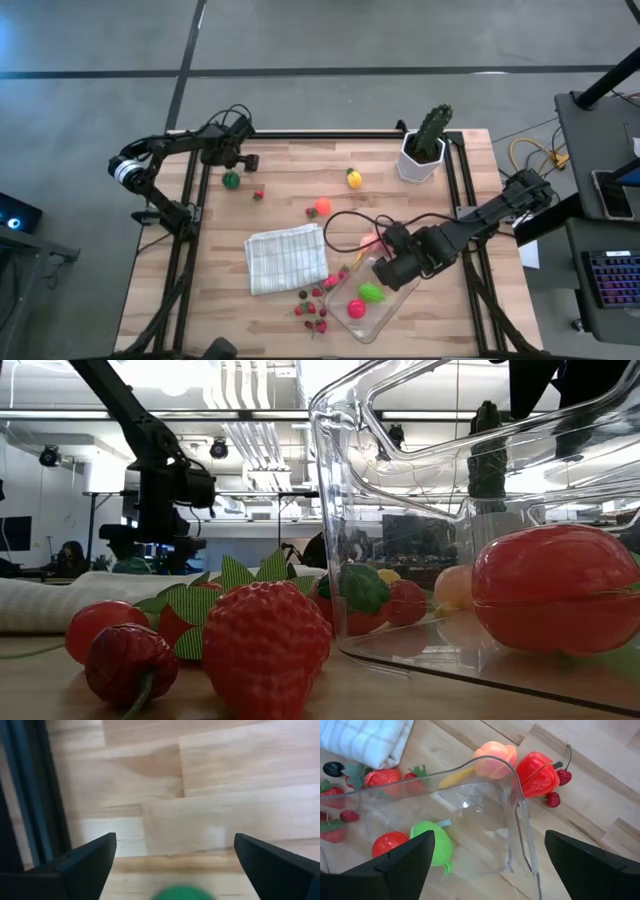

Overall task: Pick and placing Produce into tupperware
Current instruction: Put the watermelon into the transparent bin

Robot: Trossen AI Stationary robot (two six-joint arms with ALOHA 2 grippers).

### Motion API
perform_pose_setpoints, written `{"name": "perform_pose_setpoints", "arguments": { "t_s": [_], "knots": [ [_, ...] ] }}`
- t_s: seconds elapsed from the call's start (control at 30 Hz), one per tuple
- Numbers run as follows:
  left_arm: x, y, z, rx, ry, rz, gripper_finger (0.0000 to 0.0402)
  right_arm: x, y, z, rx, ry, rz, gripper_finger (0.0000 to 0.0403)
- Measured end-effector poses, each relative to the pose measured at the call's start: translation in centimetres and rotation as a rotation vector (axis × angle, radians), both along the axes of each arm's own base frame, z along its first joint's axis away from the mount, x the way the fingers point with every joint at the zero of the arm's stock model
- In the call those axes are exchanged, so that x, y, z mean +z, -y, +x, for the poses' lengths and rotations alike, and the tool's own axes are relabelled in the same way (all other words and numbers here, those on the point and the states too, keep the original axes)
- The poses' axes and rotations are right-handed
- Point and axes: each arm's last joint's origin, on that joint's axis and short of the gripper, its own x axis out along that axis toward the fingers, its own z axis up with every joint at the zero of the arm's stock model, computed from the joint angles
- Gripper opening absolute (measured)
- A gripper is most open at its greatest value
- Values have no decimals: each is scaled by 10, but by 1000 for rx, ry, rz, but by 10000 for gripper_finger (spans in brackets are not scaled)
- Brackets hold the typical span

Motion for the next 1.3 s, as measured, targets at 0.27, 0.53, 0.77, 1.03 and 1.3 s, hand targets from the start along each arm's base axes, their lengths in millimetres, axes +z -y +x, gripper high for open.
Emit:
{"name": "perform_pose_setpoints", "arguments": {
  "t_s": [0.27,0.53,0.77,1.03,1.3],
  "knots": [
    [-2,14,3,-74,100,-200,391,0,0,0,1,1,2,370],
    [11,44,-2,-188,-69,-284,391,0,0,0,7,0,0,370],
    [16,72,-3,-209,43,-334,391,0,0,0,22,0,-8,370],
    [1,109,-11,-192,65,-421,391,0,0,0,25,2,-12,370],
    [-1,131,-12,-189,75,-447,391,0,0,0,32,3,-12,370]
  ]
}}
